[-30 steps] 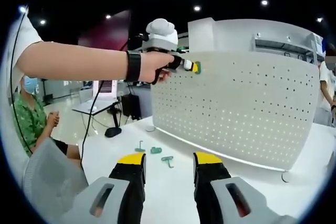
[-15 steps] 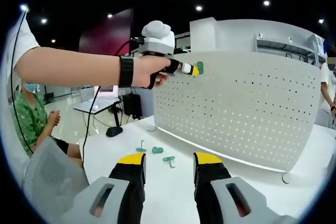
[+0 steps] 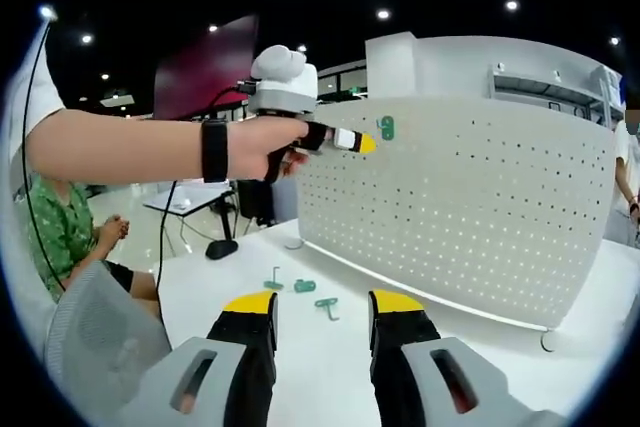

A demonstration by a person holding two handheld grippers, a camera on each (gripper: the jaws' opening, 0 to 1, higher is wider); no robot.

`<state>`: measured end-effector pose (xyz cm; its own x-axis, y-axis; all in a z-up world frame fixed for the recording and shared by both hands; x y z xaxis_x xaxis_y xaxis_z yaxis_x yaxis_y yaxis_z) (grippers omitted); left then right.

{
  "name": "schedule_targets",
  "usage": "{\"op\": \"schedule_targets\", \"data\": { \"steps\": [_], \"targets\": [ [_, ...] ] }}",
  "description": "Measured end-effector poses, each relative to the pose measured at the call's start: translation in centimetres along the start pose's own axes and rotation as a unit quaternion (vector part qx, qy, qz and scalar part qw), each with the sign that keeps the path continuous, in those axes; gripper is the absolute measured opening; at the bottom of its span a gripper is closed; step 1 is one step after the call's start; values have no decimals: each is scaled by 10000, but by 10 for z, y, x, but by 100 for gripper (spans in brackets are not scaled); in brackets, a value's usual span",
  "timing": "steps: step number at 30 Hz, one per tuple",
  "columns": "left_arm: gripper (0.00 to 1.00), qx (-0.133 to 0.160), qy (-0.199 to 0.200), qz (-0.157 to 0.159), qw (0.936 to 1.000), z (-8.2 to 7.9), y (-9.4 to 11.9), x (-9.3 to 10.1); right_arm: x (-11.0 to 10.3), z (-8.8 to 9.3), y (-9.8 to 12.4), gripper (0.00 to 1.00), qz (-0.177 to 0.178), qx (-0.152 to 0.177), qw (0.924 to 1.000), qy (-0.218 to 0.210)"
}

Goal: Insert the hook assembly into the mounting plate slot until the hook locks in place.

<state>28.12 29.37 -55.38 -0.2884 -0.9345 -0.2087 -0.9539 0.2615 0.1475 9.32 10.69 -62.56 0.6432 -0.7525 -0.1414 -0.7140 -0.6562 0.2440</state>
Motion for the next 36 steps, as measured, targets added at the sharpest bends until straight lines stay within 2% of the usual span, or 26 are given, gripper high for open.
{"op": "schedule_targets", "data": {
  "steps": [12, 21, 36],
  "targets": [
    [12, 70, 45, 318, 9995, 11, 19, 8, -1, 1, 0, 36, 10, 41, 10000, -33],
    [13, -78, 133, 587, 9982, 35, 34, 15, -2, 0, 2, 36, 24, 54, 10000, -24],
    [13, -367, 170, 697, 9967, 66, 48, 17, -6, 3, 0, 36, -9, 47, 10000, -52]
  ]
}}
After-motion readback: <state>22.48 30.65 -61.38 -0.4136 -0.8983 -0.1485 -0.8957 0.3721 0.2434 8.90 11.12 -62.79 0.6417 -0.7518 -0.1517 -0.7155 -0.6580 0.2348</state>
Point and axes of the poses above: the point that each gripper's makers call its tool centre point, and the gripper's own axes: y roughly backward along the fingers, x roughly to its right, z roughly out of its underside, the point moved 9 cm from there along y, roughly backward along the fingers, and after that the axes turned 9 degrees about -y, right-handed, at the moved point
